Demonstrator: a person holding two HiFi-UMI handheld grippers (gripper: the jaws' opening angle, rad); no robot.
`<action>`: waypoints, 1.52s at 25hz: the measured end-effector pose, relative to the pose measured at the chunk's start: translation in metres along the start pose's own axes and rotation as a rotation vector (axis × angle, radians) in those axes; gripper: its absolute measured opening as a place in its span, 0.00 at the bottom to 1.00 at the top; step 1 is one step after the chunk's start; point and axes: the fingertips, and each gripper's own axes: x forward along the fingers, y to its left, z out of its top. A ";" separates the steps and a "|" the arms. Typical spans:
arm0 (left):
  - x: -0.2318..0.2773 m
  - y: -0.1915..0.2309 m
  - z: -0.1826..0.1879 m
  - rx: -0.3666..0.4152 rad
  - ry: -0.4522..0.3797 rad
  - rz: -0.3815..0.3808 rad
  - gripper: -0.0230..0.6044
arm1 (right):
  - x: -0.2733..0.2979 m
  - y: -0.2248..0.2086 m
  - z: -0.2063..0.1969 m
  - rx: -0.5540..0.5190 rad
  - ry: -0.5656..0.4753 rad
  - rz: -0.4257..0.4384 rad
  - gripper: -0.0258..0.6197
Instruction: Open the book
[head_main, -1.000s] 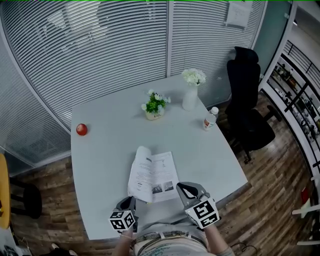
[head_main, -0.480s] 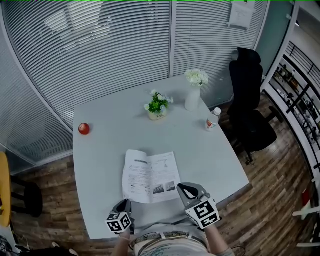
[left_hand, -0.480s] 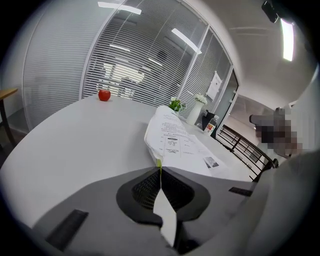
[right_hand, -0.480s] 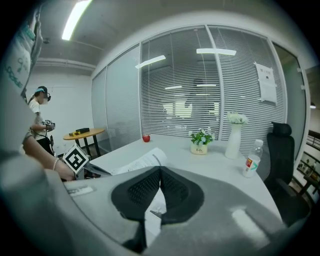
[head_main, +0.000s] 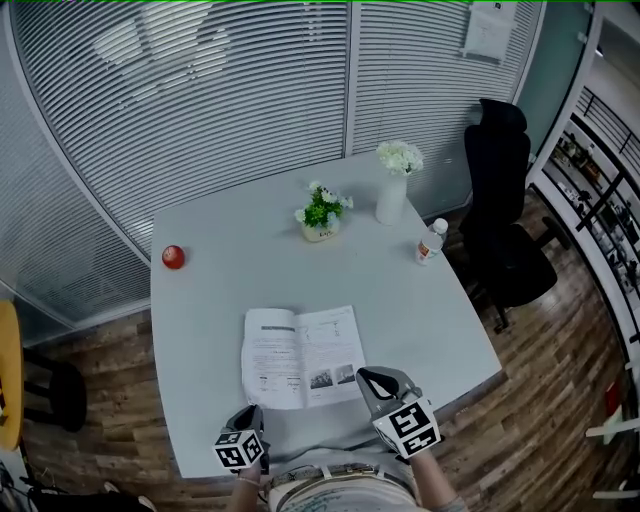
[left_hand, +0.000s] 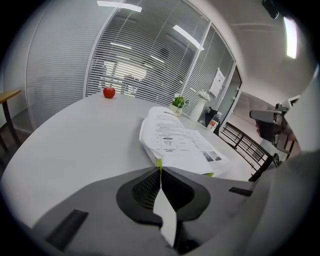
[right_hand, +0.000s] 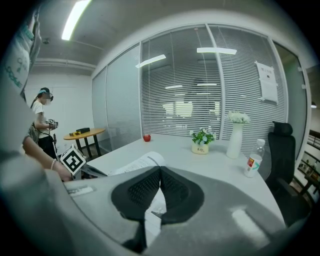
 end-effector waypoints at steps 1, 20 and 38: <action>-0.001 0.001 -0.001 -0.002 0.003 0.001 0.04 | 0.001 0.000 0.000 0.000 0.002 0.001 0.04; 0.002 0.010 -0.016 -0.040 0.067 0.011 0.05 | 0.011 0.000 0.002 -0.004 0.013 0.010 0.04; -0.007 0.021 -0.019 0.004 0.080 0.107 0.08 | 0.011 0.004 0.002 -0.012 0.018 0.021 0.04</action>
